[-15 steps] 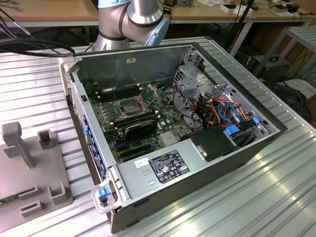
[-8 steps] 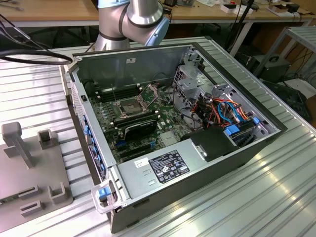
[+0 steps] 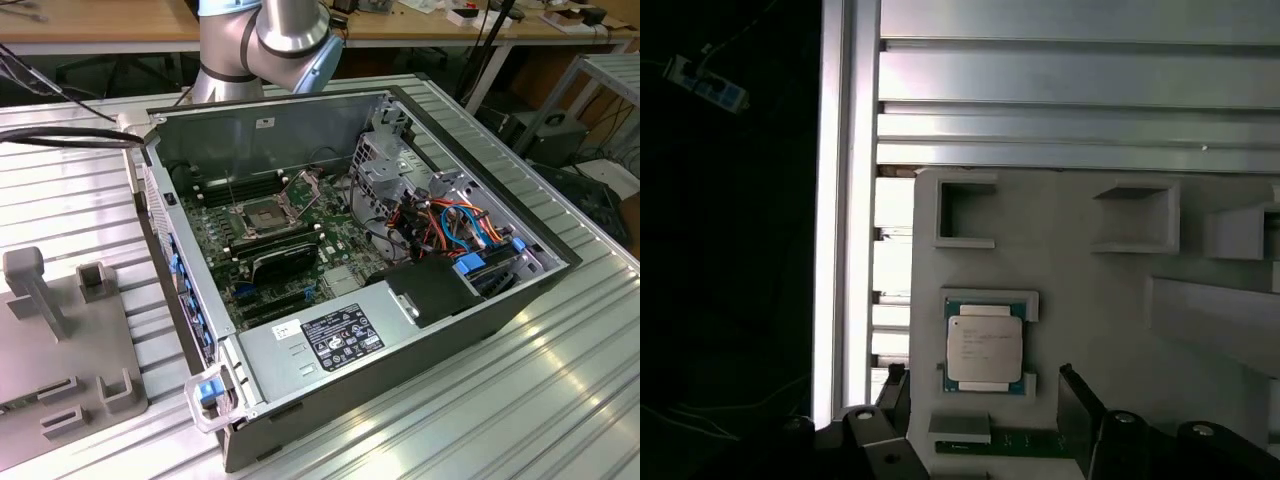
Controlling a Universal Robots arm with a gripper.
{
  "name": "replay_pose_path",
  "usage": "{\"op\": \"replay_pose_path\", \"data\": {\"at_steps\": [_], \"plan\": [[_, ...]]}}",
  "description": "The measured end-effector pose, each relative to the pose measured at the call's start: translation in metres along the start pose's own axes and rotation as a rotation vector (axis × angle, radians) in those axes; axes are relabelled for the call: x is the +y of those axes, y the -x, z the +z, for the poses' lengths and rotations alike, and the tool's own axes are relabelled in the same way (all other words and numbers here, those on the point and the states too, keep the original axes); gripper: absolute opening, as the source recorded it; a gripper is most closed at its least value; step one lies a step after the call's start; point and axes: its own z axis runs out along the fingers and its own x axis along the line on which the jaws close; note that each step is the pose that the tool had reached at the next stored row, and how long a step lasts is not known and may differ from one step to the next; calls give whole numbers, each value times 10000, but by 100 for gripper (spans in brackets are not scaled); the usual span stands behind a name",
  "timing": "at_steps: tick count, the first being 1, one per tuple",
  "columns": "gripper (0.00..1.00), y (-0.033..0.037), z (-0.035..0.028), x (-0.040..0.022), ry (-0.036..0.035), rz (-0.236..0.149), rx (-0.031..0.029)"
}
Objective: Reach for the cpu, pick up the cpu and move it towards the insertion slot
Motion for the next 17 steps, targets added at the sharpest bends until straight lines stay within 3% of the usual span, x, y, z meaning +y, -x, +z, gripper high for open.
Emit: {"op": "replay_pose_path", "data": {"at_steps": [5,8,17], "plan": [[70,4,134,1,-2,-24,-5],[70,5,186,0,-5,-24,-40],[70,21,369,-7,-6,-23,-40]]}}
